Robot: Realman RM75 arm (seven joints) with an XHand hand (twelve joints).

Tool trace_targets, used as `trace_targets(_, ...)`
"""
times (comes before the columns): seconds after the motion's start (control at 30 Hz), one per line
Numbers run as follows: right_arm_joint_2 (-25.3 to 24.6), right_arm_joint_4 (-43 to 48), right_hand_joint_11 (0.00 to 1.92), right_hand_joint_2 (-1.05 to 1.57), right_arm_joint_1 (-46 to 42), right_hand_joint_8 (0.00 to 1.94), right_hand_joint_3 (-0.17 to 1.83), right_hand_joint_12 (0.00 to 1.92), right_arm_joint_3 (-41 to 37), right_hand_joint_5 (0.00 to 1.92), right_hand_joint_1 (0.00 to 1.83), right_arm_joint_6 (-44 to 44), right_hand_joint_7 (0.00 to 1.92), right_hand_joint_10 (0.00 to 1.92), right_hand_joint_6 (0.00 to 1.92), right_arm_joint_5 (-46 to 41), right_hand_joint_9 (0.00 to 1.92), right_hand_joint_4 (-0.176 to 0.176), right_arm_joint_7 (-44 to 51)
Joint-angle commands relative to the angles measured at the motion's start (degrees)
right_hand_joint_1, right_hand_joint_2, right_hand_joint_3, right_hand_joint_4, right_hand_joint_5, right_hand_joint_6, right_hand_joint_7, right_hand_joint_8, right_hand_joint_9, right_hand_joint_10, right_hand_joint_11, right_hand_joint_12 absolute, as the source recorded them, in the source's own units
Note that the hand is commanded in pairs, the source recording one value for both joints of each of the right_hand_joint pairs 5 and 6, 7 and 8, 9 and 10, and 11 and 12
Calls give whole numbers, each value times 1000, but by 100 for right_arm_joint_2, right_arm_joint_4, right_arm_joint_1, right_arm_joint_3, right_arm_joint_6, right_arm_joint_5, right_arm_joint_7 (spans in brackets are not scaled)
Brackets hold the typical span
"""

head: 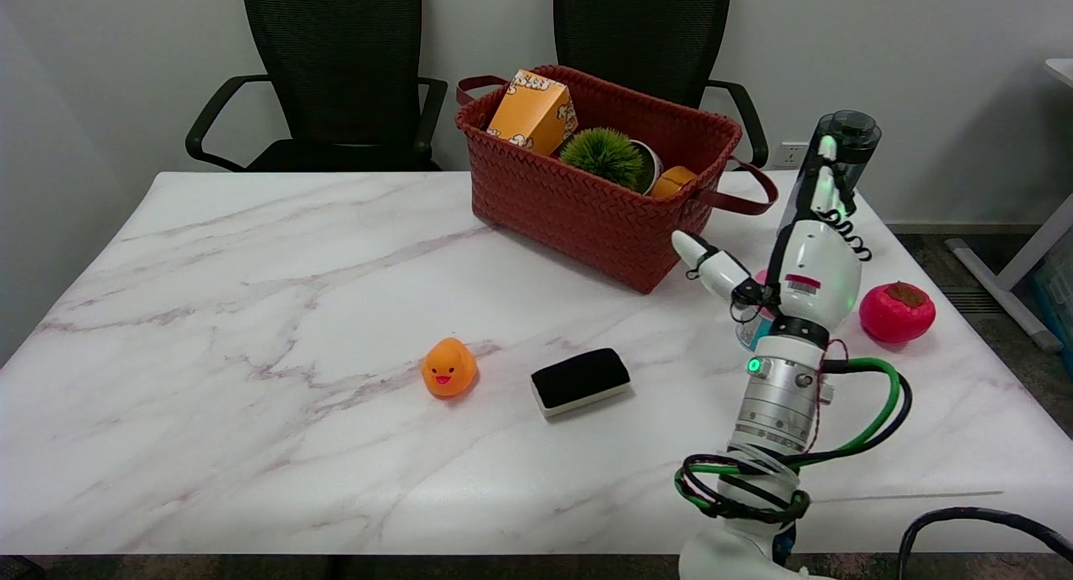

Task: Pick up the pink gum jar.

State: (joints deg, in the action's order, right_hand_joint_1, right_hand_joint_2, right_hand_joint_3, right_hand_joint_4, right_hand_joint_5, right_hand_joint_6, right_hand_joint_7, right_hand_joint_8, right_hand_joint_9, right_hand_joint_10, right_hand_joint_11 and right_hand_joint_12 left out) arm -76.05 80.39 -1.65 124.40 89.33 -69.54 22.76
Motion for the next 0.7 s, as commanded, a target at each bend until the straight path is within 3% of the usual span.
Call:
trace_targets(0.03, 201, -13, 329, 678, -8, 98, -175, 329, -111, 0, 890, 478, 98, 212, 0, -955, 212, 0, -773)
trace_targets(0.3, 203, -142, 305, 713, -7, 50, -175, 305, -159, 0, 844, 708, 50, 180, 0, -1140, 180, 0, -1104)
trace_targets(0.7, 203, -662, 333, 835, 25, 1, -175, 333, -159, 0, 791, 648, 1, 185, 0, -1465, 185, 0, -2791)
